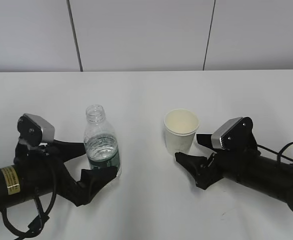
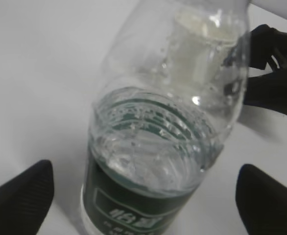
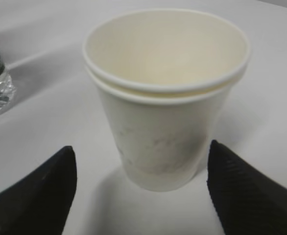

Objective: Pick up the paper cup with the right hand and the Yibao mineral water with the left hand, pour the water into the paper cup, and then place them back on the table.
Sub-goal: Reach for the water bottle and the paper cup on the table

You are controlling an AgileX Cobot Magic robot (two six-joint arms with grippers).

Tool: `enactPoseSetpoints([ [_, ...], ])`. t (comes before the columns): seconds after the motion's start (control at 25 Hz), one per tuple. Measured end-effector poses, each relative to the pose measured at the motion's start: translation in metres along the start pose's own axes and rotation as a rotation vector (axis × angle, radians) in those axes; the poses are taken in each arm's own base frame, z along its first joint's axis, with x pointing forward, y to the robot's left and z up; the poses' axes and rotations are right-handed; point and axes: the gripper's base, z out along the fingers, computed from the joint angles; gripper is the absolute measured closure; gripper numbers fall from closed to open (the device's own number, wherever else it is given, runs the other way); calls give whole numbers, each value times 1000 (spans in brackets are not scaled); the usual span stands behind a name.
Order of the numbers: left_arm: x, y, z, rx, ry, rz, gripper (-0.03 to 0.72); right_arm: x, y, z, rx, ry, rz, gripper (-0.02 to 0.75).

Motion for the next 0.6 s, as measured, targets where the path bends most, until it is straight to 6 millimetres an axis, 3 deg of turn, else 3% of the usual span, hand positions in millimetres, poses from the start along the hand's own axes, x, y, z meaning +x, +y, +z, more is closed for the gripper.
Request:
enactPoseSetpoints([
  [0.6,-1,8,20,12,-12,13,11,-2,-13,23,41,-38,-3,92],
])
